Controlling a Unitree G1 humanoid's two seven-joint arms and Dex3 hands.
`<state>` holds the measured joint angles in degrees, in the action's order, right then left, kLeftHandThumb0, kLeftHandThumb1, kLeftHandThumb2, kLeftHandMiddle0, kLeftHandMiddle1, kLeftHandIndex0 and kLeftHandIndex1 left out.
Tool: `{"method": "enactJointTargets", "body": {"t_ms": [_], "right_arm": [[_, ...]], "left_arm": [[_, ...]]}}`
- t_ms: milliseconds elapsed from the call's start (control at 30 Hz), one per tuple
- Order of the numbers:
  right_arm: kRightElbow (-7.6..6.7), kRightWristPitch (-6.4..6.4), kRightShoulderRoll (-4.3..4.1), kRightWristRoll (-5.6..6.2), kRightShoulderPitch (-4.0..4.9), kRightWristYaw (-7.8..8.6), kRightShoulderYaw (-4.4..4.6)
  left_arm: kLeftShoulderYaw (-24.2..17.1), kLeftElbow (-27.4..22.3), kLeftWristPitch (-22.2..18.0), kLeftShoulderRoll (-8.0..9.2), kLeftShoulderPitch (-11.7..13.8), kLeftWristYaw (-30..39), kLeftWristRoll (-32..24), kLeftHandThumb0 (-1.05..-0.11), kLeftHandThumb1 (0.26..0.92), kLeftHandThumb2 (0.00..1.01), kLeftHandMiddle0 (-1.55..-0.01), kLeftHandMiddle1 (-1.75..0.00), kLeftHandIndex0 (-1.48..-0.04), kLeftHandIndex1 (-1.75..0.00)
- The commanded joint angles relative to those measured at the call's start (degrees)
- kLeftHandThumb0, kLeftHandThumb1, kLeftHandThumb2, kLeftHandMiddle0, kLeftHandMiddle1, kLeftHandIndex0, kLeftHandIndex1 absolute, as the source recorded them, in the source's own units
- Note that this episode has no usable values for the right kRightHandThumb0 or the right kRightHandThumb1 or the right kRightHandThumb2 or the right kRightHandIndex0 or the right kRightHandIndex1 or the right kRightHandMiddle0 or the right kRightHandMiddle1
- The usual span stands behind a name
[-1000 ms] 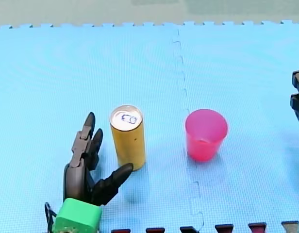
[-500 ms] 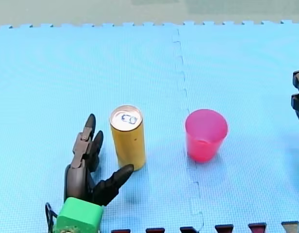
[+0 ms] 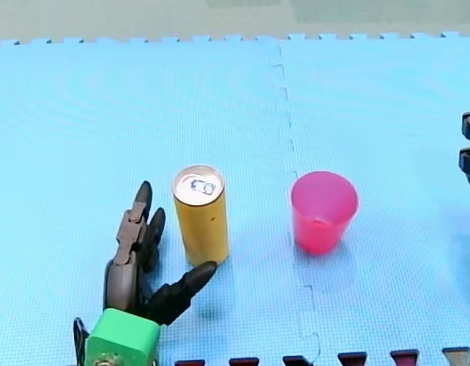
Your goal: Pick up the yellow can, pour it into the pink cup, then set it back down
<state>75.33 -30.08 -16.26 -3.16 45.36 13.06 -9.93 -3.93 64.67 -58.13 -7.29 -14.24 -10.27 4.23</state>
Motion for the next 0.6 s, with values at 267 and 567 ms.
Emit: {"method": "enactJointTargets", "body": {"t_ms": [267,567], "right_arm": [[-0.08,-0.22,-0.43,-0.01,0.05,0.1,0.06],[-0.23,-0.27,-0.6,-0.08,0.04,-0.02,0.15]], "left_arm": [[-0.06,1.52,-0.37,-0.29,-1.36,-0.85,0.63,-0.791,0.623,0.0,-0.27,0.0,-0.17,0.0],[0.72,2.54,-0.41,0.14,-2.65,-2.49,2.57,-0.869,0.649,0.01,-0.27,0.0,-0.19,0.0]]}}
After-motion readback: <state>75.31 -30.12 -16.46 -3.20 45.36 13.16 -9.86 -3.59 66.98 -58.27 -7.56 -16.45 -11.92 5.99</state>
